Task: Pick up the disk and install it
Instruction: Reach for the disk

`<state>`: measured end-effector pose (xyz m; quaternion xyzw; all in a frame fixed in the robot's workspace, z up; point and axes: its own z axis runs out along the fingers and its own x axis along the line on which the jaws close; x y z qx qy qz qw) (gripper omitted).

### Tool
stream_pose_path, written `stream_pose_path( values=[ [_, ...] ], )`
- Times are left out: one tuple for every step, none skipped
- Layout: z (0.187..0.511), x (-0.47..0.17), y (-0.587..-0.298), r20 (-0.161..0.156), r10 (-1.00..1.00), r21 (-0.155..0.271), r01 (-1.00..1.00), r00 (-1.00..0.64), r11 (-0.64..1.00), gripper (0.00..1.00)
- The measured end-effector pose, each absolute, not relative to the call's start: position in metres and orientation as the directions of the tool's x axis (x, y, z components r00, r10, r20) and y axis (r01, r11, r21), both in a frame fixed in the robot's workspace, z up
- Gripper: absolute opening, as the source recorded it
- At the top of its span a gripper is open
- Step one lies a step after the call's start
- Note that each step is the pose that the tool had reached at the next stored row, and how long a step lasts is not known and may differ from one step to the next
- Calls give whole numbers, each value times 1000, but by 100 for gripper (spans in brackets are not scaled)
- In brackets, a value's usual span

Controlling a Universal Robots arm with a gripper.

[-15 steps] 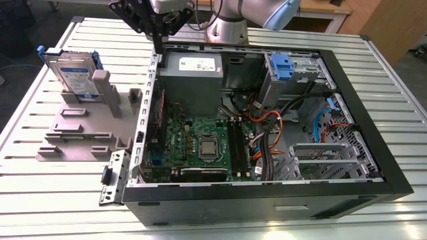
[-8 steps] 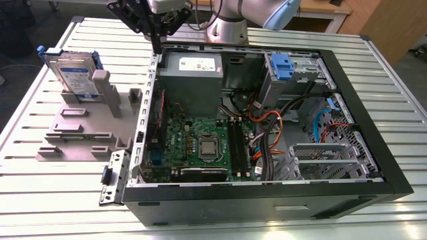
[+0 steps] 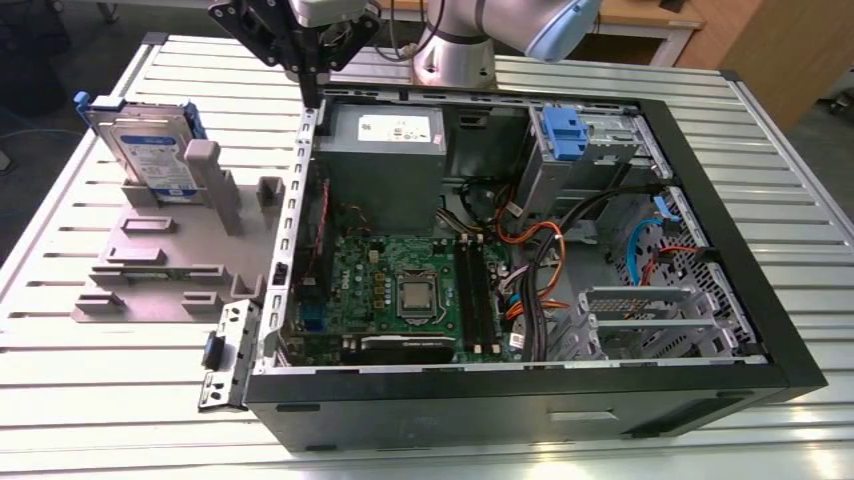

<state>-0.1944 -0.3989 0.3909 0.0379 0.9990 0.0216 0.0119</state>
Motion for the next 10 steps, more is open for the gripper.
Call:
stream_pose_path(
  values=[
    [391,-195,-399,-22,76,44,75,-997,996,11],
    [391,-195,-399,-22,76,44,75,-997,996,11],
    [391,-195,-399,-22,76,44,75,-997,996,11],
    [391,-196,-399,-22,76,44,75,-997,996,11],
    [391,-196,-399,-22,76,44,75,-997,996,11],
    [391,-197,-399,-22,76,44,75,-997,996,11],
    [391,-197,-399,-22,76,44,75,-997,996,11],
    [391,-197,-399,-22,76,44,75,-997,996,11],
    [391,-197,-399,-22,76,44,75,-997,996,11],
    [391,-198,-399,-22,76,44,75,-997,996,11]
  ],
)
